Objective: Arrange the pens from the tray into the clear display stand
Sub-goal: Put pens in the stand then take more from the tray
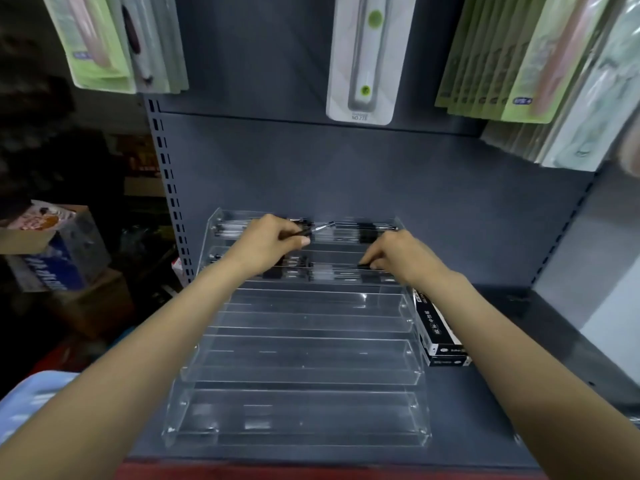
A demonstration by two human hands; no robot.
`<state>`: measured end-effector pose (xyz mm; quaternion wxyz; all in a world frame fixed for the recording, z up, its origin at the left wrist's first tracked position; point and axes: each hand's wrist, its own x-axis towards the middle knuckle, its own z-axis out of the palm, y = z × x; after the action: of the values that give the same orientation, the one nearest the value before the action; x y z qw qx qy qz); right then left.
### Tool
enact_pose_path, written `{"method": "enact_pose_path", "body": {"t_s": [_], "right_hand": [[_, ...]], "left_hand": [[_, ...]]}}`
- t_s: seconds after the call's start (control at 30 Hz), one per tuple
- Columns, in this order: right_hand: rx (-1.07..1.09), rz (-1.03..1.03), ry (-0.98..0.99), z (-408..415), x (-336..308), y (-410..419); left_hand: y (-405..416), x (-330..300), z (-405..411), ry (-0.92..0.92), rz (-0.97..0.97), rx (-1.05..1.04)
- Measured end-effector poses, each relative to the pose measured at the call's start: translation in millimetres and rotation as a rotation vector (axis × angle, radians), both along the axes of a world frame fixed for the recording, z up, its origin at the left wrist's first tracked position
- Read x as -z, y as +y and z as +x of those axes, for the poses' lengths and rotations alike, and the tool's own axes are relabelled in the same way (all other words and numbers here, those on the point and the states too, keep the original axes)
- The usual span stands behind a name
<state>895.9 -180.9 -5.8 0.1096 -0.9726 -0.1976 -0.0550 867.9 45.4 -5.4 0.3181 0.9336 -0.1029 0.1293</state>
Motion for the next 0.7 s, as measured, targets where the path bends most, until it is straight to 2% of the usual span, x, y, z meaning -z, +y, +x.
{"method": "enact_pose_path", "body": {"t_s": [0.1, 0.23, 0.37, 0.43, 0.57, 0.7], "right_hand": [[-0.034, -0.016, 0.024, 2.4, -1.0, -1.0], [-0.069, 0.017, 0.039, 0.5, -1.4, -3.0], [-0.002, 0.305, -0.103, -3.4, -6.0, -13.5], [-0.023, 0.387, -0.145, -5.7, -9.6, -16.1], [-0.112, 0.296, -0.072, -8.5, -10.1, -13.4], [0.005, 0.246, -0.132, -3.8, -5.4, -19.3]], "left_hand": [[-3.9, 1.6, 0.9, 0.012, 0.016, 0.025], [-10.1, 0.2, 0.1, 0.021, 0.129, 0.091], [-19.2, -0.4, 2.8, 0.003, 0.144, 0.136], [-28.4, -1.0, 5.3, -0.013, 0.145, 0.164], [-51.4, 0.5, 11.0, -0.016, 0.017, 0.182], [-52.6, 5.4, 16.5, -0.004, 0.014, 0.123]]}}
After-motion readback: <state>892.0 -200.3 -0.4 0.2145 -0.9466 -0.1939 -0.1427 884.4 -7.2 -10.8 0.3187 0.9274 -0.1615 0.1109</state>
